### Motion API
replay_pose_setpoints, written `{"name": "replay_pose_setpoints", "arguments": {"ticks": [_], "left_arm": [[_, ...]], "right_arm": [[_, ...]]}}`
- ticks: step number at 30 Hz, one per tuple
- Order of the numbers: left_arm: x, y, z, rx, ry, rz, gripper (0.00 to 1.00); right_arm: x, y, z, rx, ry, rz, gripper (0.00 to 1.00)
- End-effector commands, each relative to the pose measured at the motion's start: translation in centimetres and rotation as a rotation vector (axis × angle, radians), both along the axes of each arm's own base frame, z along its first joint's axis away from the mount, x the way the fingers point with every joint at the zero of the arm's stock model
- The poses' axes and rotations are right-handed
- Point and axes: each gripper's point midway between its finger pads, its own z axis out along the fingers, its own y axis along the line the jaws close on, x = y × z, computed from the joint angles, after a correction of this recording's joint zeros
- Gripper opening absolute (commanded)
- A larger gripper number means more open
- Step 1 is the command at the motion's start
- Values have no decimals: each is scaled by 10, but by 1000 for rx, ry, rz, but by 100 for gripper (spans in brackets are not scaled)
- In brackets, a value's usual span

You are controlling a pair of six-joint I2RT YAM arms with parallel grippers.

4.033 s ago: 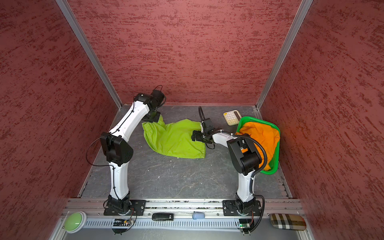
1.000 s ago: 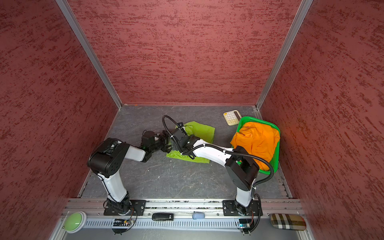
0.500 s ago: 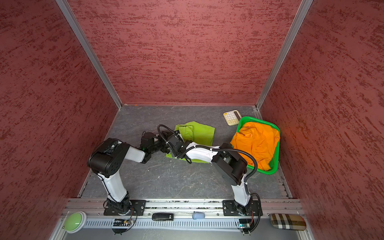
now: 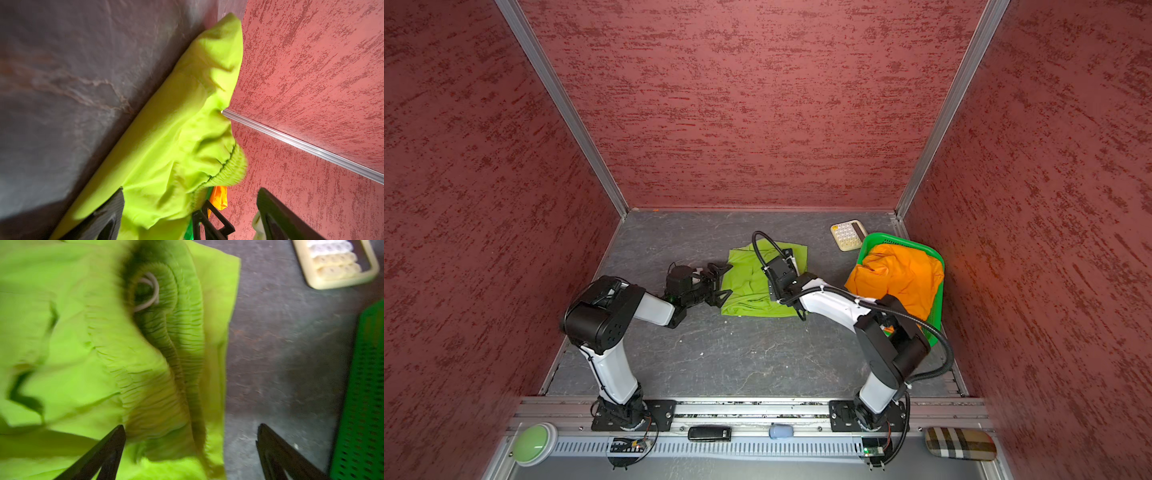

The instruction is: Fold and stack the shorts

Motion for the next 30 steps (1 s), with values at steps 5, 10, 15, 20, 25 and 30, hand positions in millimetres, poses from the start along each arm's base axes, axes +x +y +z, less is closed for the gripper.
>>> {"name": "replay_pose_setpoints", "arguments": {"ticks": [5, 10, 15, 20, 25, 30], "left_arm": [[-2, -6, -6, 96, 20, -46, 100], [13, -24, 53, 145, -138, -127, 99], [15, -21, 86, 398, -204, -298, 99], [12, 1, 68, 679, -133, -516, 99], [14, -1, 33, 651, -39, -655, 99], [9, -7, 9, 629, 17, -720, 99]], "right_arm": [[0, -12, 47, 42, -90, -40, 99], [24, 22, 49, 131, -81, 13, 99], [35, 32, 36, 271, -30, 19, 99], [34, 20, 29, 306, -8, 4, 99], [30, 8, 24, 329, 3, -15, 99], [25, -3, 24, 335, 1, -31, 99]]}}
